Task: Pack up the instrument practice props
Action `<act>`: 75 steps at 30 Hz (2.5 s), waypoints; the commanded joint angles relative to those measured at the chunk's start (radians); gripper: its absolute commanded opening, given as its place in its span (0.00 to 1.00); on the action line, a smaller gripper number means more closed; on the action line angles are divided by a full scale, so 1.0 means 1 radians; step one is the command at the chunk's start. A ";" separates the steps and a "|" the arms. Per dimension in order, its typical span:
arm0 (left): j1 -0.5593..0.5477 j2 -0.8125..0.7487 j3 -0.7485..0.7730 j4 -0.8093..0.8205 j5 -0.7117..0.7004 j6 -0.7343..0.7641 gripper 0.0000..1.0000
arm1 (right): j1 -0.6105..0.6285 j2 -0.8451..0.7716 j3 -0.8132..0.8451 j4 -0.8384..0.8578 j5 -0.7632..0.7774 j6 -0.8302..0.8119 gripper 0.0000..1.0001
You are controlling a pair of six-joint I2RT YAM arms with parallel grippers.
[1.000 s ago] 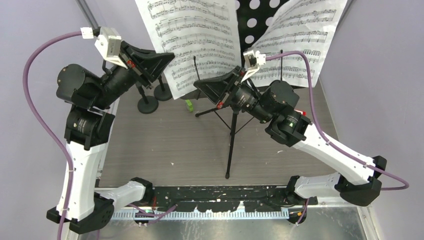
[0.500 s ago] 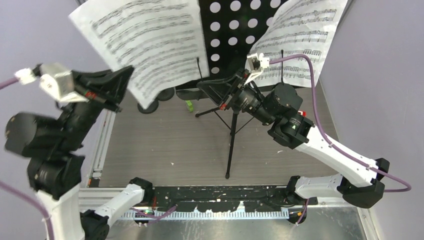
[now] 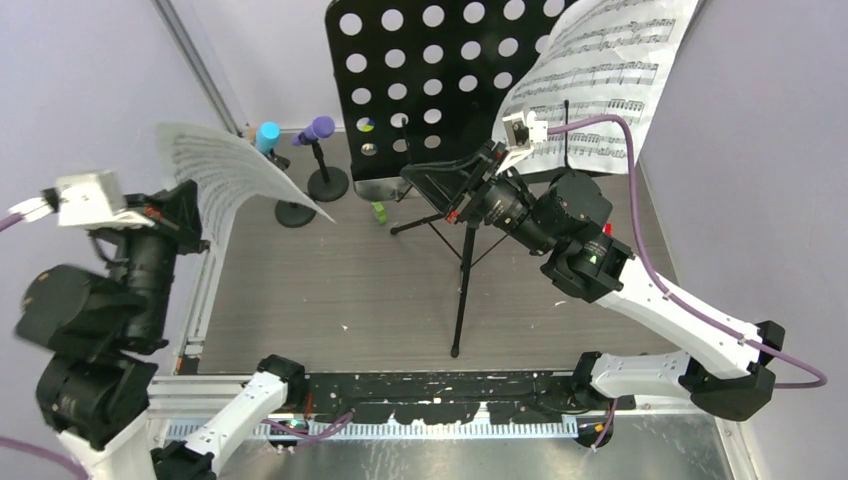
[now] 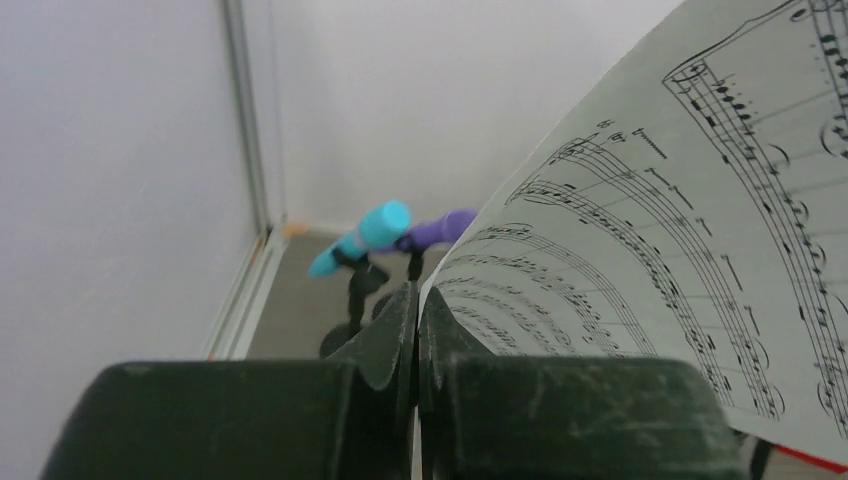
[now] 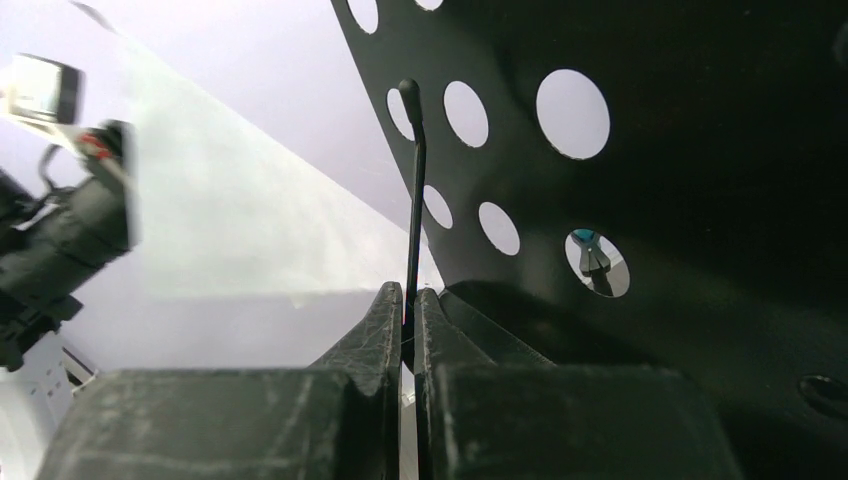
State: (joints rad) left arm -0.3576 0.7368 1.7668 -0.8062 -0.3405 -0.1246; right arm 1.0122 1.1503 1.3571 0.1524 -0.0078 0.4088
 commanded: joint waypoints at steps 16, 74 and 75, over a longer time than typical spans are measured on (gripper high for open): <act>0.005 -0.079 -0.695 -0.099 -0.057 -0.401 0.00 | 0.004 -0.078 -0.067 -0.012 0.041 -0.041 0.01; 0.060 -0.144 -0.914 0.124 -0.188 -0.386 0.73 | 0.004 -0.052 -0.014 -0.048 0.039 -0.103 0.18; 0.060 -0.138 -0.906 0.118 -0.179 -0.385 0.73 | 0.004 -0.049 -0.010 -0.048 0.040 -0.100 0.22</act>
State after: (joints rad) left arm -0.3042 0.5854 0.8158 -0.7200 -0.5739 -0.5339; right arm 1.0119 1.0916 1.2999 0.1299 0.0612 0.3294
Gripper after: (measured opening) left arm 0.731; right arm 0.166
